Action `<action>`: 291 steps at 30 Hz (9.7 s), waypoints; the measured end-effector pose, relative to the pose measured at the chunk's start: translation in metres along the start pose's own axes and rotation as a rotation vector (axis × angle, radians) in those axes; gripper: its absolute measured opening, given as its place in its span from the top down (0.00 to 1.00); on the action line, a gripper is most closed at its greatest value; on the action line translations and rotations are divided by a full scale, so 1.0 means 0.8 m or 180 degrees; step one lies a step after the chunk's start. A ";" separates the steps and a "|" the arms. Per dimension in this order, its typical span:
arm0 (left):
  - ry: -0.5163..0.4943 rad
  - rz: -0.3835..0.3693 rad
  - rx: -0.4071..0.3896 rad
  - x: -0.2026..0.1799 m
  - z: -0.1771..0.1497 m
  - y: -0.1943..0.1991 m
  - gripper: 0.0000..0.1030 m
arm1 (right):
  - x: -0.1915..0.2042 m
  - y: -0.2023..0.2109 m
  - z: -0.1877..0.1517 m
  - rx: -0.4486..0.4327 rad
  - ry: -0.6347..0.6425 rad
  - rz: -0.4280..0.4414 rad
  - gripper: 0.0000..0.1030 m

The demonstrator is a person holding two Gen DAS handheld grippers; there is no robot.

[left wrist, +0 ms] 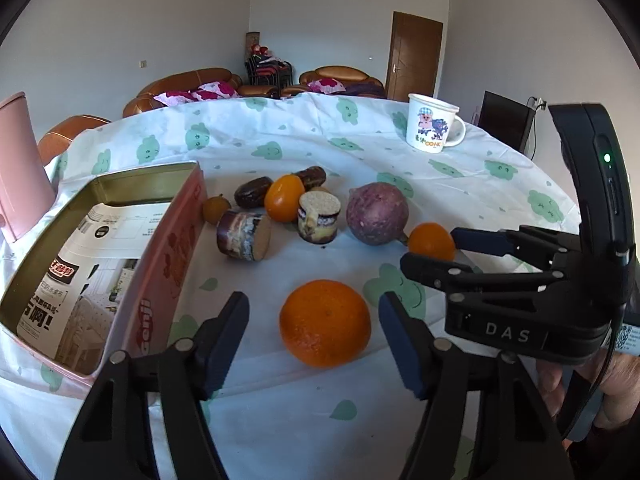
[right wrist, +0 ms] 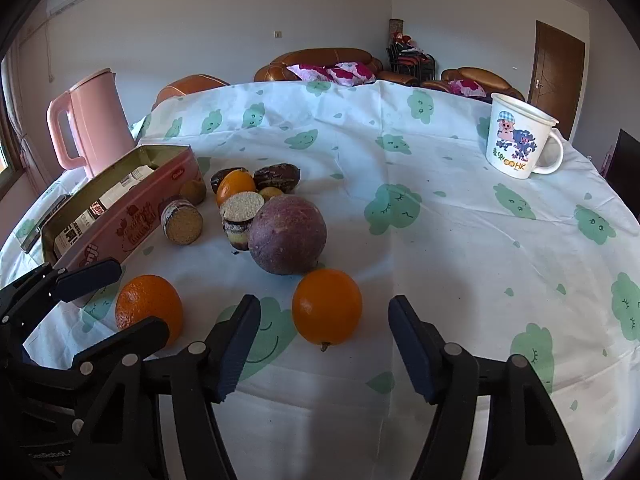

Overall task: Organize fruits
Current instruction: 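Grasp an orange with the left tool while the right tool grasps another orange, then carry both oranges into the tin box and open both tools to release, then grasp the purple passion fruit with the right tool while the left tool grasps the layered cake, then carry passion fruit and cake into the tin box and open both tools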

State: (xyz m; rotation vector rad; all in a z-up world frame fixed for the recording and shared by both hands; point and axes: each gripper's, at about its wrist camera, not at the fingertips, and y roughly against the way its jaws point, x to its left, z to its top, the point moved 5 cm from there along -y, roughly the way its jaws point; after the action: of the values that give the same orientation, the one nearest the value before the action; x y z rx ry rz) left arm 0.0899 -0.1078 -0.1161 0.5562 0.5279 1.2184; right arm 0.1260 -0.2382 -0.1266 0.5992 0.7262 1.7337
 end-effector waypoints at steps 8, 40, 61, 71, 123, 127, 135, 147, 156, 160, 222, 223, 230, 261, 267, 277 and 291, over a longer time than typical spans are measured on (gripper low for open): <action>0.0052 -0.0239 0.0165 -0.001 -0.006 -0.007 0.53 | 0.001 0.004 -0.001 -0.0068 0.0001 0.0044 0.65; -0.0126 0.0226 -0.0711 0.001 0.002 0.038 0.53 | 0.017 0.076 -0.005 -0.1212 0.0220 0.0425 0.65; -0.0243 0.0510 -0.1098 0.002 0.011 0.069 0.53 | 0.020 0.099 -0.010 -0.1548 0.0263 0.0343 0.65; -0.0105 0.0658 -0.1093 0.032 0.021 0.085 0.53 | 0.044 0.107 0.020 -0.1470 0.0289 0.0561 0.65; 0.0415 0.1376 -0.0499 0.240 0.044 0.048 0.32 | 0.236 -0.049 0.107 -0.0393 0.0801 0.1105 0.52; 0.0443 0.1291 -0.0650 0.229 0.045 0.069 0.18 | 0.210 -0.018 0.102 -0.0574 0.0818 0.1065 0.37; 0.0220 0.1009 -0.0827 0.154 0.061 0.076 0.08 | 0.086 0.019 0.086 -0.0744 0.0612 0.0345 0.34; -0.0177 0.0740 -0.0470 0.059 0.060 0.007 0.09 | 0.018 -0.012 0.068 -0.0379 0.0346 0.0036 0.34; -0.0333 0.0504 -0.0147 0.035 0.060 -0.024 0.31 | 0.018 -0.020 0.065 -0.0280 0.0310 0.0183 0.34; -0.0366 0.0444 0.0046 0.030 0.060 -0.042 0.42 | 0.014 -0.027 0.064 -0.0194 0.0234 0.0255 0.35; -0.0232 0.0579 -0.0235 0.043 0.077 -0.033 0.61 | 0.002 -0.012 0.068 -0.0364 -0.0007 0.0640 0.51; -0.0231 0.0591 -0.0268 0.043 0.078 -0.031 0.61 | 0.002 -0.008 0.068 -0.0414 0.0000 0.0641 0.51; -0.0196 0.0619 -0.0468 0.045 0.080 -0.016 0.61 | 0.006 0.021 0.071 -0.0792 0.0093 0.0624 0.51; -0.0020 0.0750 -0.1096 0.056 0.078 0.034 0.61 | 0.014 0.070 0.064 -0.1425 0.0315 0.0500 0.51; 0.0015 0.0762 -0.1059 0.059 0.075 0.036 0.61 | 0.018 0.067 0.068 -0.1383 0.0266 0.0552 0.51; 0.0122 0.0860 -0.1028 0.084 0.071 0.052 0.61 | 0.066 0.078 0.090 -0.1432 0.0424 0.0722 0.51; 0.0409 0.1071 -0.0911 0.150 0.059 0.070 0.61 | 0.139 0.066 0.119 -0.1358 0.0605 0.1025 0.51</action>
State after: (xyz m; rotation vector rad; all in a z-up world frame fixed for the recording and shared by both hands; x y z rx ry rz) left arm 0.1116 0.0164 -0.0537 0.3306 0.3657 1.6275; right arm 0.1296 -0.1252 -0.0193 0.2664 0.3778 2.1870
